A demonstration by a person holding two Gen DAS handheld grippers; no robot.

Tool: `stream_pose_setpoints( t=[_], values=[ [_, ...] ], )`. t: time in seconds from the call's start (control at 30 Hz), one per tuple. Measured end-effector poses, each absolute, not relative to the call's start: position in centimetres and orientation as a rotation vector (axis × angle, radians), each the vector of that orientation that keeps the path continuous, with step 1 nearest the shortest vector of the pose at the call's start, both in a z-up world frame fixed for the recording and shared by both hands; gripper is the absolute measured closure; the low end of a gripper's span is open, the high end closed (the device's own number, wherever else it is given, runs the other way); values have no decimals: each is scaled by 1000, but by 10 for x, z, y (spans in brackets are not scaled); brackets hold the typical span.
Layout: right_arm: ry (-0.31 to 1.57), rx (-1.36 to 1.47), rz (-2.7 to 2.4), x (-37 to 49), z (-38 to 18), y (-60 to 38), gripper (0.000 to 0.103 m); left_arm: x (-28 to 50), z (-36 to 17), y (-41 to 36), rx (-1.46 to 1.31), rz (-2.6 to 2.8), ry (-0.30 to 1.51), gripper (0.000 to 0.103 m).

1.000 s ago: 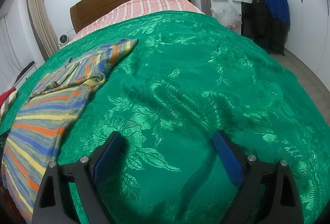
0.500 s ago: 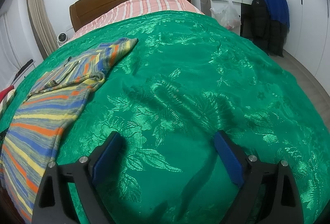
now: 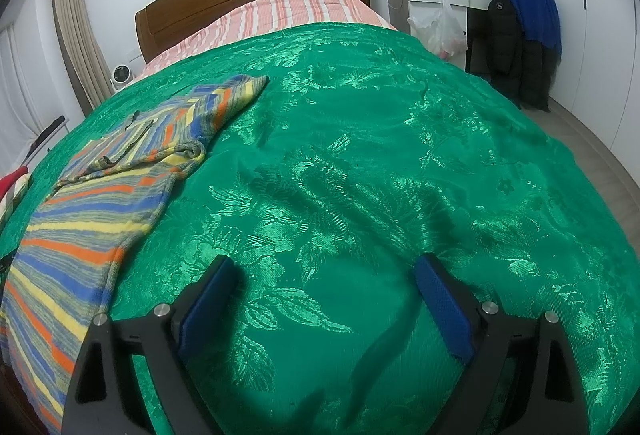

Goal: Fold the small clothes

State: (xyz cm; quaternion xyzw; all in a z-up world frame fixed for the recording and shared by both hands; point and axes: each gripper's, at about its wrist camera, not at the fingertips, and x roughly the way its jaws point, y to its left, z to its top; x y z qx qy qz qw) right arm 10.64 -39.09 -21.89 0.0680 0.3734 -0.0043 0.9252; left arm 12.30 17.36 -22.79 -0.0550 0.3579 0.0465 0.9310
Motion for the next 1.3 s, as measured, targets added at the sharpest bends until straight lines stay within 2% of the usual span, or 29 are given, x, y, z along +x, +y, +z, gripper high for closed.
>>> stream_pose_setpoints(
  t=[0.8, 0.97, 1.07, 1.2, 1.27, 1.3],
  values=[
    [766, 139, -9, 106, -219, -391, 12, 124, -228, 175, -119, 89, 744, 0],
    [842, 132, -7, 110, -207, -389, 12, 122, -208, 184, -138, 32, 853, 2],
    [846, 191, 84, 94, -173, -381, 12, 87, -179, 181, -159, -114, 841, 2],
    [932, 218, 304, 59, -144, -341, 12, 52, -186, 146, -77, -247, 959, 2],
    [993, 209, 419, 37, -145, -316, 12, 42, -198, 130, -42, -270, 1019, 5],
    [1024, 192, 443, 29, -149, -305, 12, 35, -206, 119, -27, -293, 1062, 13]
  ],
)
